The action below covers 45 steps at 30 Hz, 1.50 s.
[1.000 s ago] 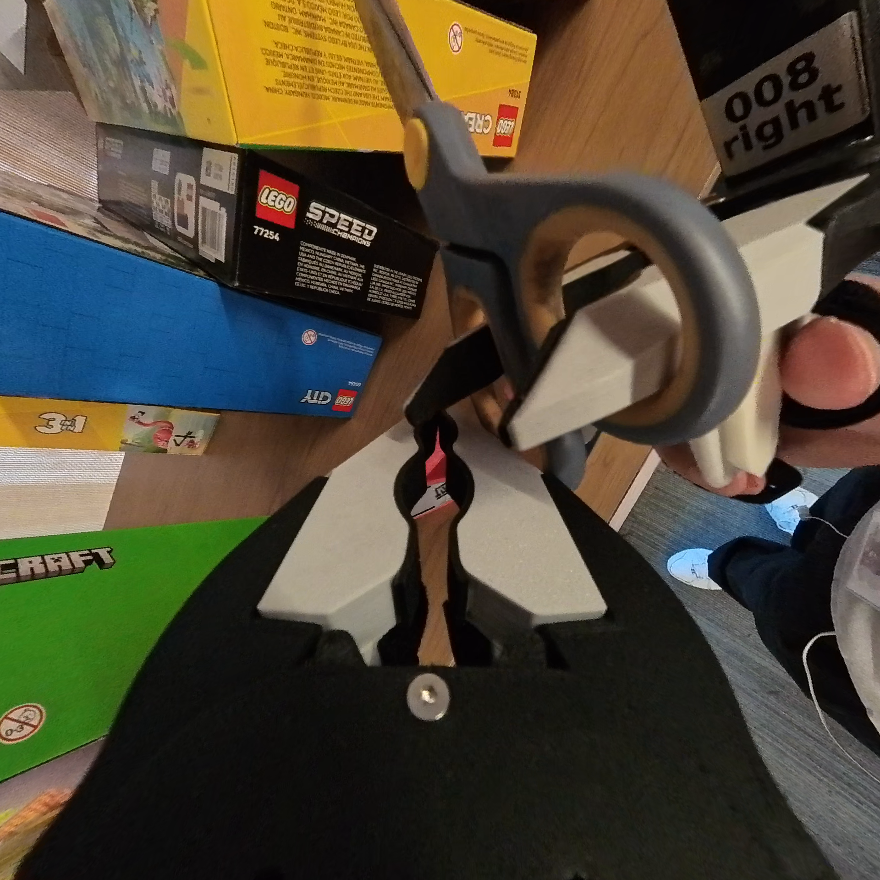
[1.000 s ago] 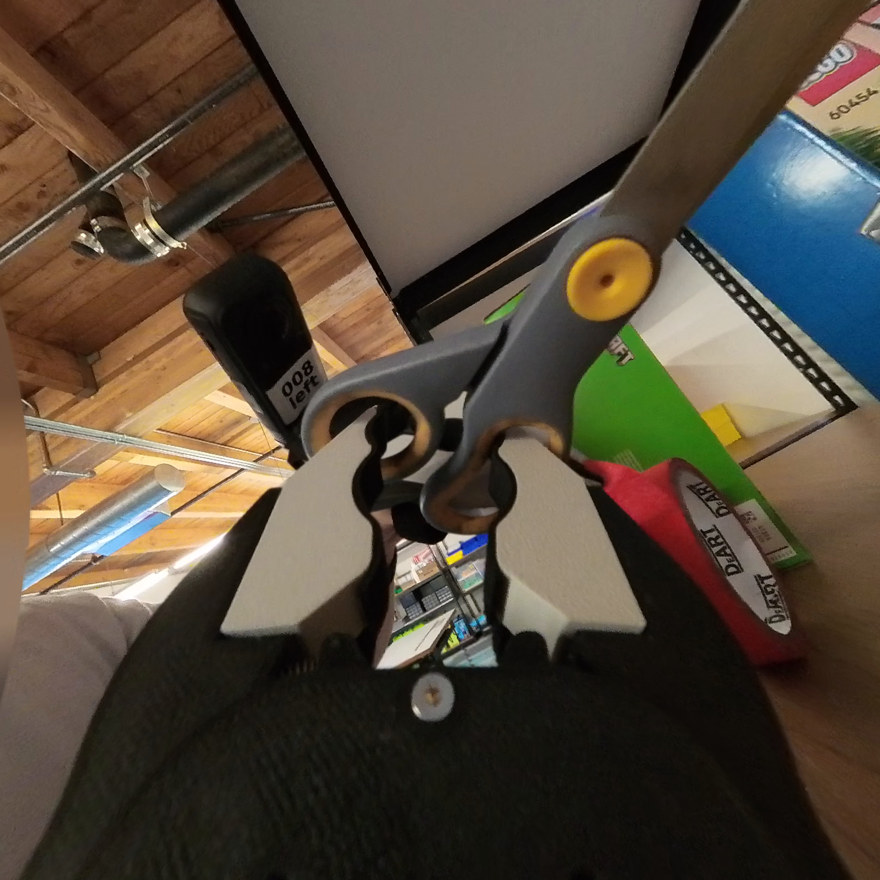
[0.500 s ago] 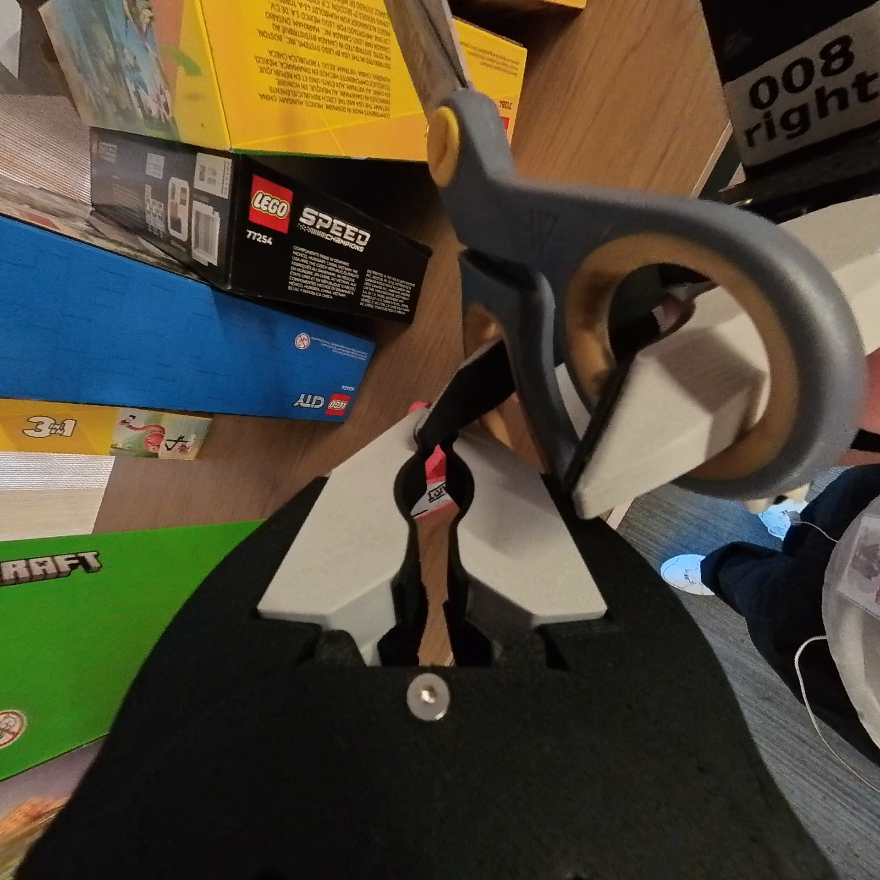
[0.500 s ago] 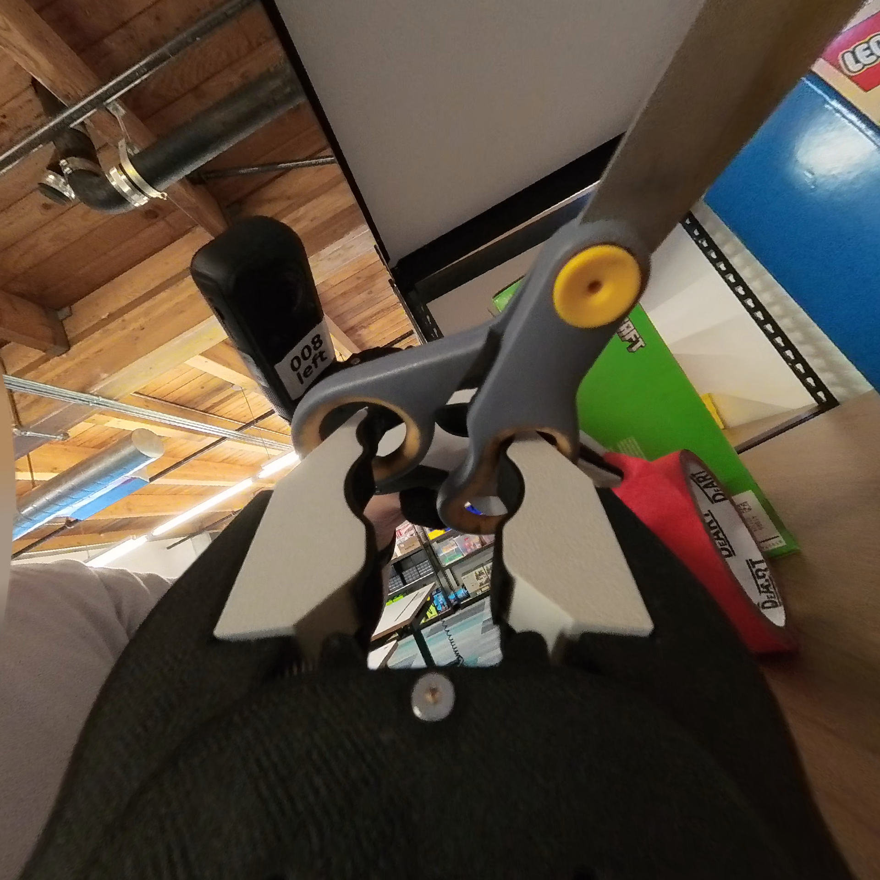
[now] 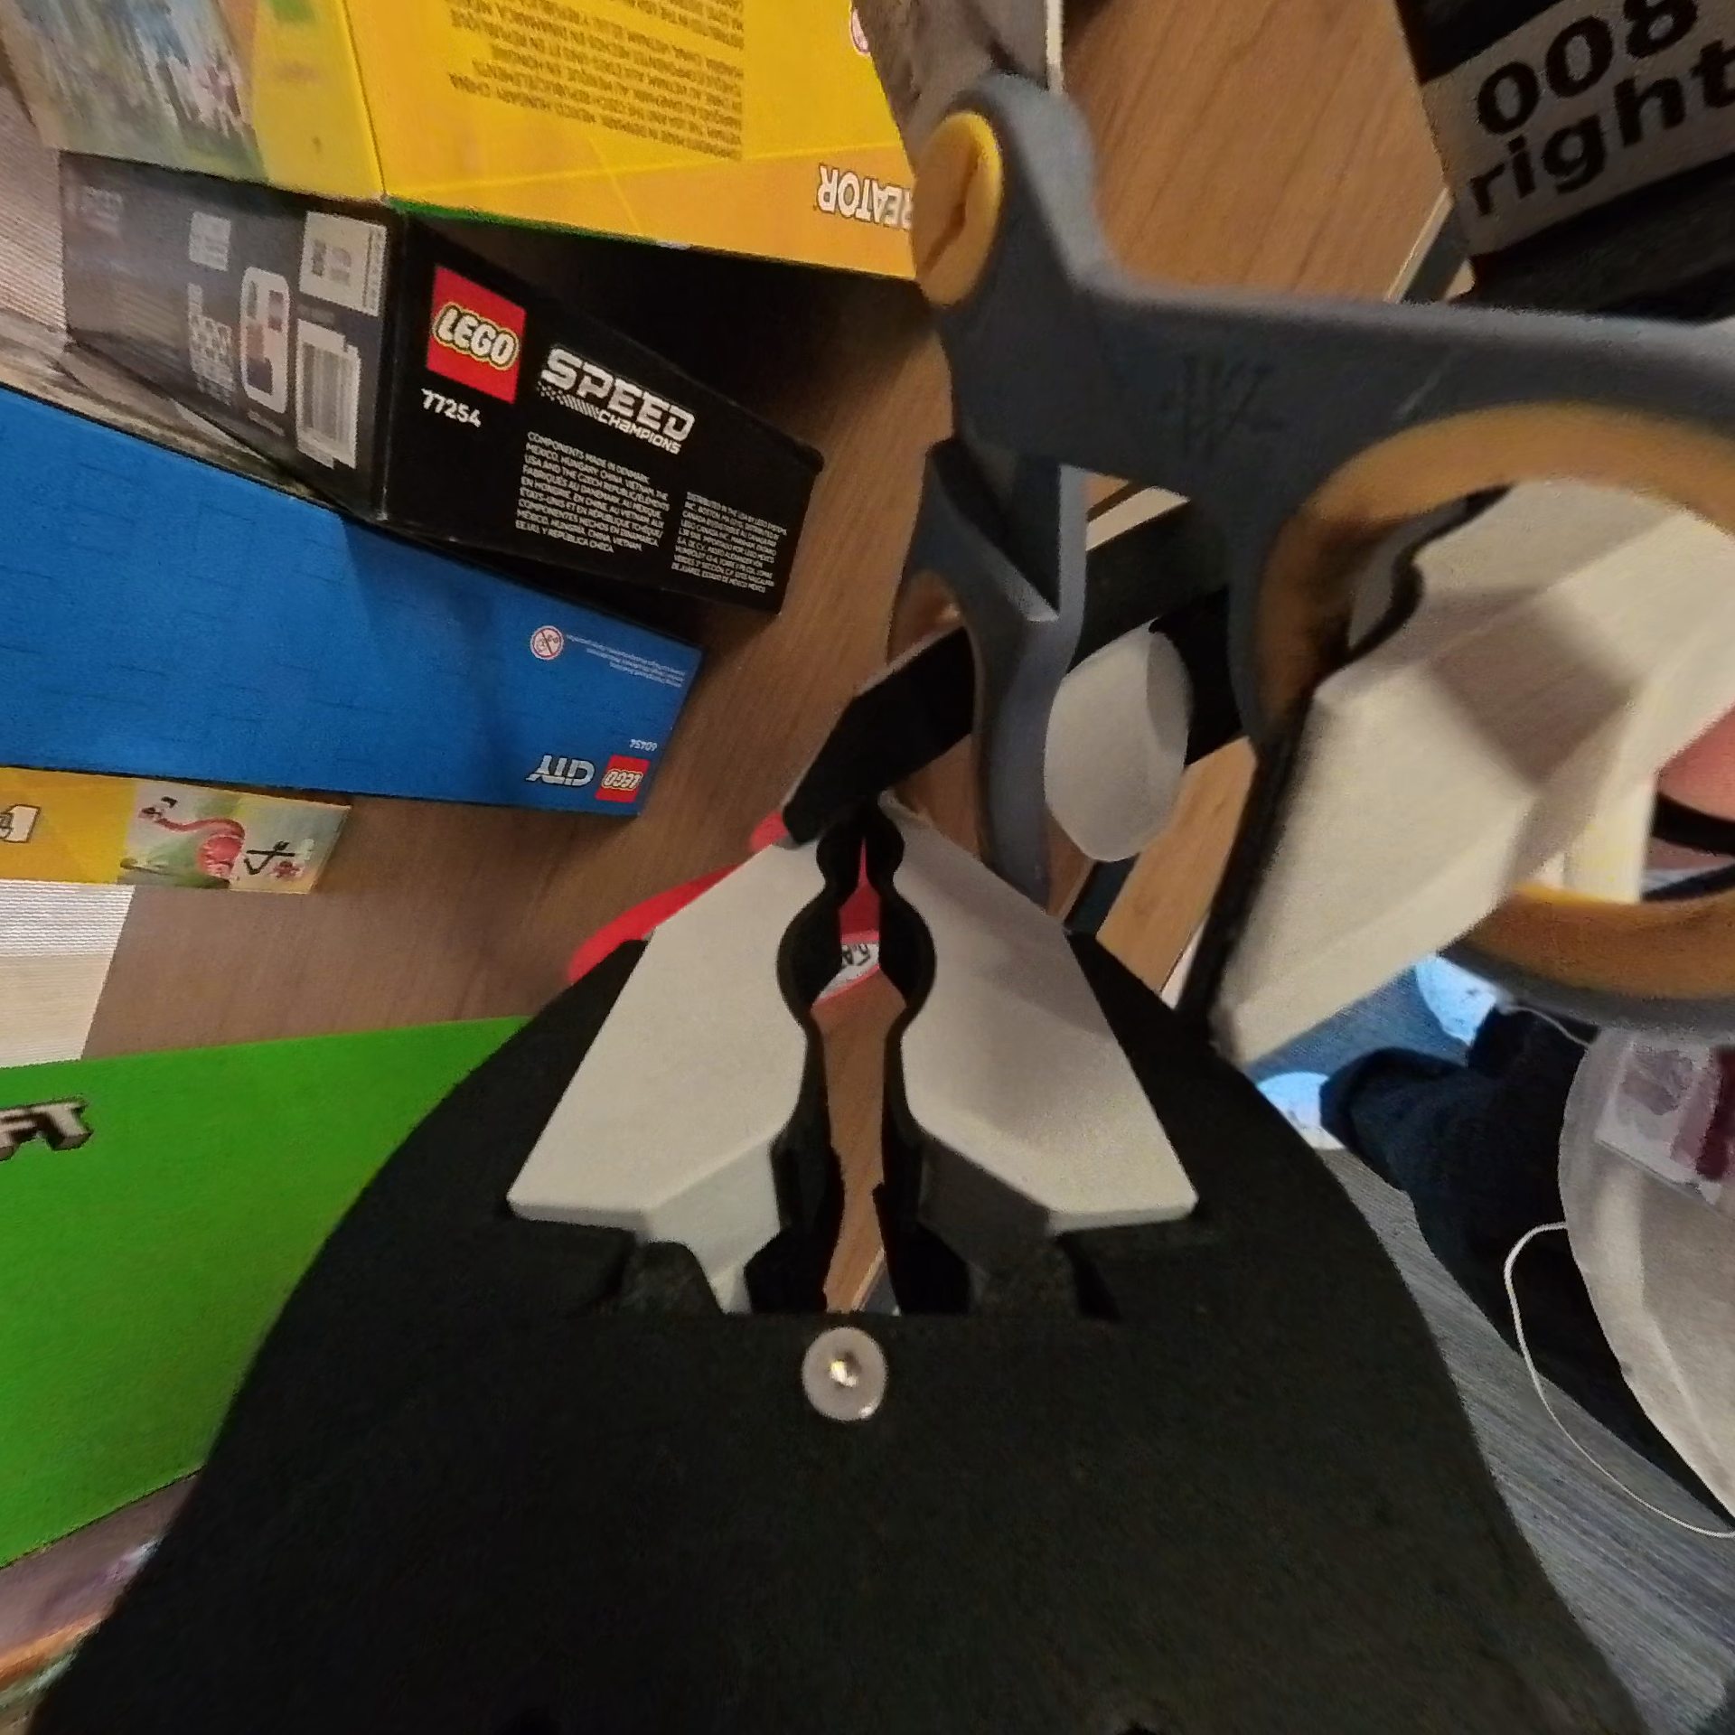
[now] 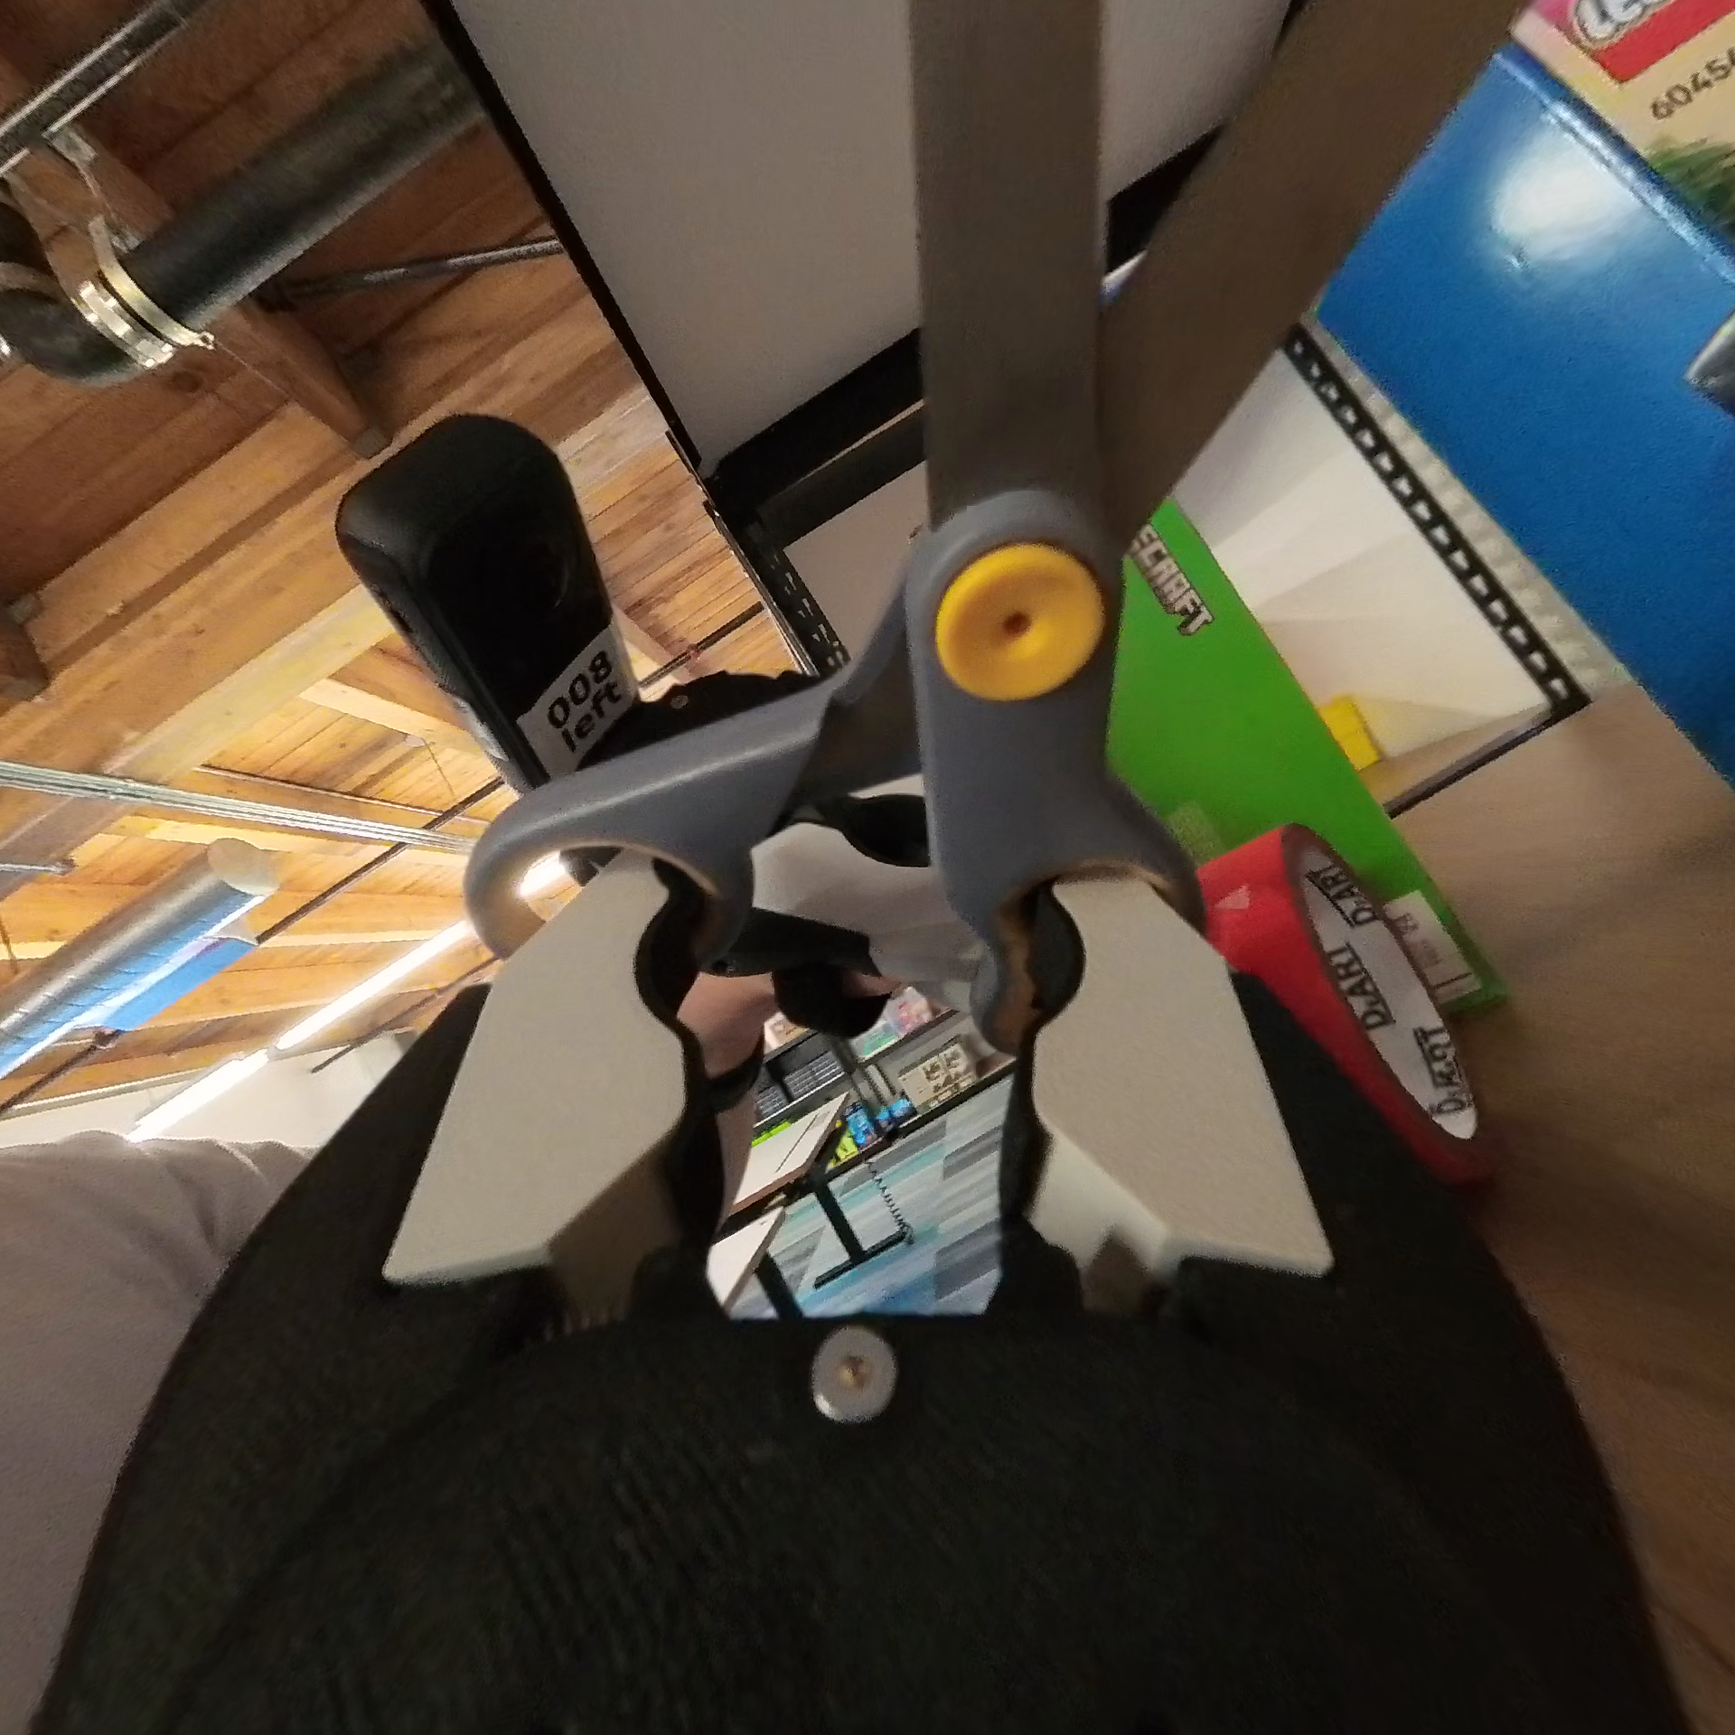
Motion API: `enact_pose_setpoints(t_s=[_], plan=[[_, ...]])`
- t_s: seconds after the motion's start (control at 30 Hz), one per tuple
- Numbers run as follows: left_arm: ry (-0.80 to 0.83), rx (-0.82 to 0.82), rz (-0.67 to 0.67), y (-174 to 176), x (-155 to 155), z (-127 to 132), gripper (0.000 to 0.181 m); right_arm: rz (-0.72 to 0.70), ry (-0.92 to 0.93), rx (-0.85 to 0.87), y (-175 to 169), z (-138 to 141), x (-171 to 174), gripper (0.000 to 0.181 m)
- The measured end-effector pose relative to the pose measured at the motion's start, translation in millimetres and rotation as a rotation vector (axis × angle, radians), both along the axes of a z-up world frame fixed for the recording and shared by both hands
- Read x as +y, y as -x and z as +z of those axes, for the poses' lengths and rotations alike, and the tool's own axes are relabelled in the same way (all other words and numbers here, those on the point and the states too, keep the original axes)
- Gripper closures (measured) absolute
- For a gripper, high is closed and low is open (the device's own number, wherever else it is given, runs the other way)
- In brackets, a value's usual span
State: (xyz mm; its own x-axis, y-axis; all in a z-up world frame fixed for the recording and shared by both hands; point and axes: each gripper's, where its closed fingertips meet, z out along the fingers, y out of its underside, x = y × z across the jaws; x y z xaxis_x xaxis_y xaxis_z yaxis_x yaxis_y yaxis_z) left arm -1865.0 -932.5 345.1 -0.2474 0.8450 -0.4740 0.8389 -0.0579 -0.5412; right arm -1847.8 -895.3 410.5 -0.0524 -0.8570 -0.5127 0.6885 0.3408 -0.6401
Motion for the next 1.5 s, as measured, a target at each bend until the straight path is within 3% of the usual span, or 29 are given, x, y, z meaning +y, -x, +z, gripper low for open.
enact_pose_setpoints(t_s=[0.37, 0.63, 0.97, 1.5], plan=[[-0.149, 0.006, 0.023, -14, -5, -1, 0.181, 0.036, -0.081, 0.17, 9, -25, 10, 0.121], [-0.298, -0.014, 0.04, -19, -16, 11, 0.181, 0.348, -0.129, 0.314, -32, -62, 72, 0.121], [-0.356, -0.092, 0.074, -20, -23, 33, 0.181, 0.591, -0.098, 0.241, -91, -79, 112, 0.121], [-0.502, -0.231, 0.075, 3, -7, 36, 0.181, 0.699, -0.007, 0.079, -111, -63, 110, 0.12]])
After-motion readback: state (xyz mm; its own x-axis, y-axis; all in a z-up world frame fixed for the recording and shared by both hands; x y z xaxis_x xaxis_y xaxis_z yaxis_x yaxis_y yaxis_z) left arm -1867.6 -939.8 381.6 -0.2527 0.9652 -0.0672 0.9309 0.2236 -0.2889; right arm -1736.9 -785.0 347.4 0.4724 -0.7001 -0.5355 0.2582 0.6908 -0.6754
